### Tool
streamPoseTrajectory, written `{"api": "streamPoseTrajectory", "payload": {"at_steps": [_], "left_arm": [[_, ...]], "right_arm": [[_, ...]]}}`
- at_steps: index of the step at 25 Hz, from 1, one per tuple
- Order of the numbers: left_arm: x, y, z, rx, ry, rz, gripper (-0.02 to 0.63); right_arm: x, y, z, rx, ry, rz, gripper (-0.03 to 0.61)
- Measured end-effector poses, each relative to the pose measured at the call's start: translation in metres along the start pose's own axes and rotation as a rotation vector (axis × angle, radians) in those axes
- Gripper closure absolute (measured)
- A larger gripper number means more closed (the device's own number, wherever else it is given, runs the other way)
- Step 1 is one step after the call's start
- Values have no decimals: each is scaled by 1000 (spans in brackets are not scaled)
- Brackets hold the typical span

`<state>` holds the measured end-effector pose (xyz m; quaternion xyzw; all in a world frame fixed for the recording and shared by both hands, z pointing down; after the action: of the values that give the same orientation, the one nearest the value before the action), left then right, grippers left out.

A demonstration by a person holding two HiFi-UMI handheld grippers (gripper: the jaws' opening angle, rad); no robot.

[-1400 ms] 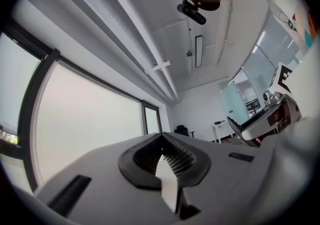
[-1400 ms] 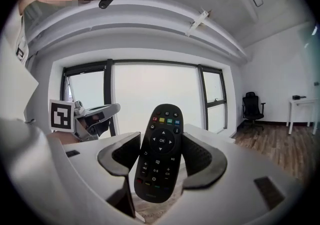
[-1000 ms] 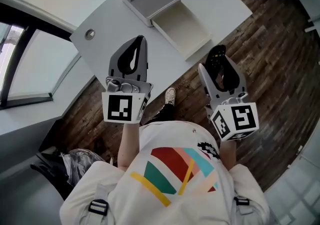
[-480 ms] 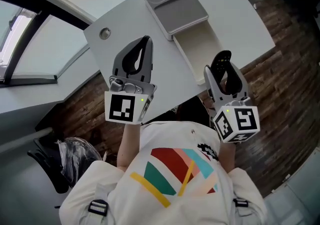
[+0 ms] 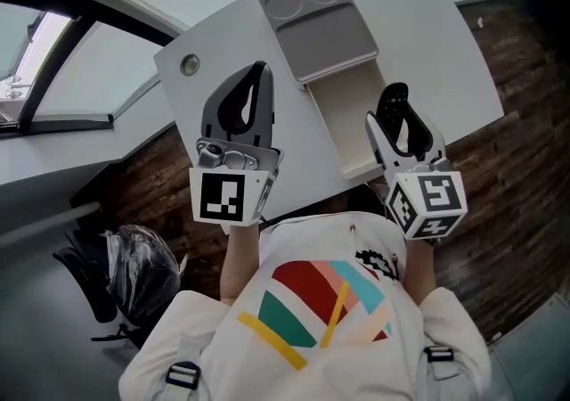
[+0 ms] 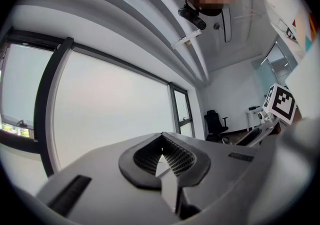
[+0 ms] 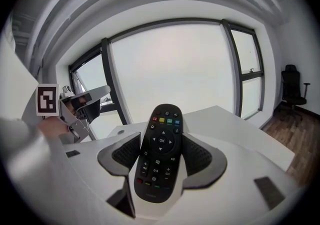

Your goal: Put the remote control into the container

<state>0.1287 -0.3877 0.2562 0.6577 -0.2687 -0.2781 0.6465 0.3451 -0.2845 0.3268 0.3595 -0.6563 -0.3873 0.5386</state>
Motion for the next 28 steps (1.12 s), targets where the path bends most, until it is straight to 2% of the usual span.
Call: {"api": "streamPoseTrajectory", "payload": {"at_steps": [5, 14, 25, 28], "left_arm": [[13, 28, 5, -70, -43, 68, 607], [21, 50, -1, -103, -65, 100, 607], [4, 68, 18, -120, -133, 138, 607], [-1, 72, 25, -127, -157, 127, 607]], "right_arm": [[23, -7, 0, -29, -76, 23, 318], [46, 10, -14, -19, -98, 124, 318], [87, 39, -5, 100, -253, 301, 318], [95, 48, 0, 108, -252, 350, 318]]}}
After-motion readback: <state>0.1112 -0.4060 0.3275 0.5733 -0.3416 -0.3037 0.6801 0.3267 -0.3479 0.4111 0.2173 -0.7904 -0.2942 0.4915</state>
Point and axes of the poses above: the fingertips, and each gripper's own axes: x forward along the fingers, z to its left, y out of its underside, the point moved 8 cm from there along -x, backward along the fingers, and after that the axes turned 6 degrees about -x, right-handed, at the moved point
